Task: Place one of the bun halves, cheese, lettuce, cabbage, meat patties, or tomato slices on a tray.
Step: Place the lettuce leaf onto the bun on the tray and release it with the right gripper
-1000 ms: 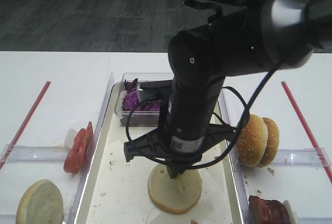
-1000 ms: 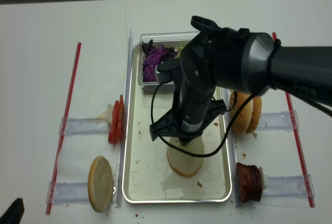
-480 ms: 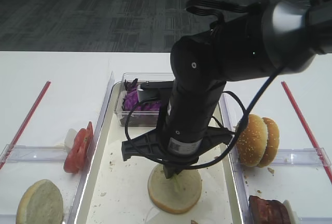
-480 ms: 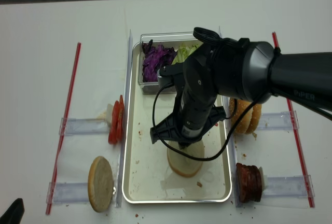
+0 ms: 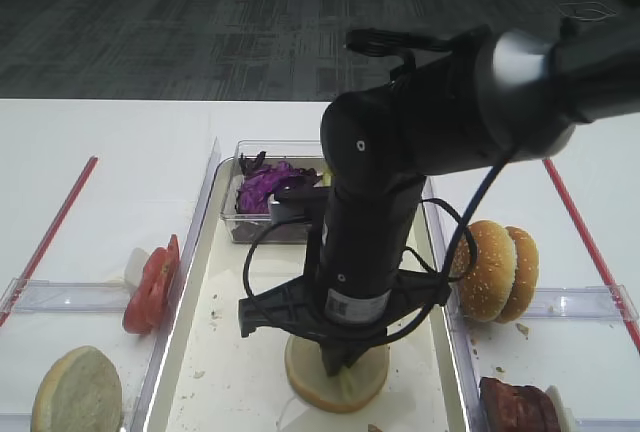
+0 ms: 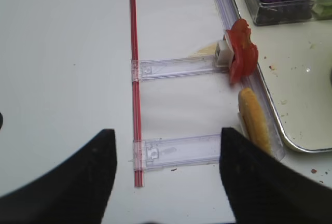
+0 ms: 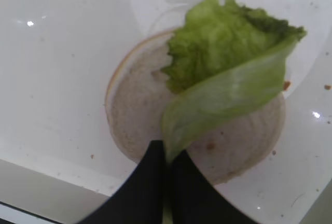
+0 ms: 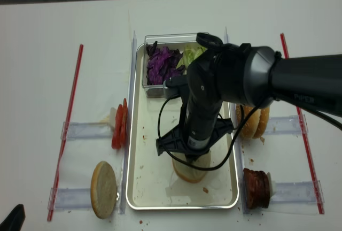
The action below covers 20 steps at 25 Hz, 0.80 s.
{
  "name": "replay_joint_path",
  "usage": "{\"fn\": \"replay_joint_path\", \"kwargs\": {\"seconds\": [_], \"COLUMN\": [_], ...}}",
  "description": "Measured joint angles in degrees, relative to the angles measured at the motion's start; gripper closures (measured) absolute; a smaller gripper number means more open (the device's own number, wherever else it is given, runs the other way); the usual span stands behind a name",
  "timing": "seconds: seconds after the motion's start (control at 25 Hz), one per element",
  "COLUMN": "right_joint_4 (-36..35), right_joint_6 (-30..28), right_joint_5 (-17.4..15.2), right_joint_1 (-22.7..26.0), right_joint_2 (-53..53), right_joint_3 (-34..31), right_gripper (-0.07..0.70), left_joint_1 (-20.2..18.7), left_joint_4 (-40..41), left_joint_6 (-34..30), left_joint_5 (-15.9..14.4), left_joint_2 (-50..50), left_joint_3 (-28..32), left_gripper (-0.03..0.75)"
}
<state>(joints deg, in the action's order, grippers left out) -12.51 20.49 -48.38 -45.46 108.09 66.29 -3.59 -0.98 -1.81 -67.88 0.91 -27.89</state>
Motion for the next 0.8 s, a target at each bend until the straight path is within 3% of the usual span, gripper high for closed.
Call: {"fn": "replay_joint_path", "kwargs": {"seconds": [0.48,0.6,0.8], "right_joint_4": [-0.9,-1.0,-1.0], "right_joint_6": [0.0,0.0,0.2], "right_joint_5": [-0.5,-0.6,-0.9], "right_joint_1": [0.0,0.0,0.0], "right_joint_2": [0.6,0.6,0.6], "right_joint_3": [0.0,0.0,0.0], "right_gripper": [0.581,0.483,0.206], "left_joint_1": [0.0,0.0,0.0], "left_joint_4": [0.0,0.0,0.0], "left_joint_6": [0.0,0.0,0.0], "left_joint_5": [0.0,0.0,0.0], "left_joint_2": [0.0,0.0,0.0], "left_joint_3": [0.0,0.0,0.0], "left_gripper": [0.303,0.303,0.303]}}
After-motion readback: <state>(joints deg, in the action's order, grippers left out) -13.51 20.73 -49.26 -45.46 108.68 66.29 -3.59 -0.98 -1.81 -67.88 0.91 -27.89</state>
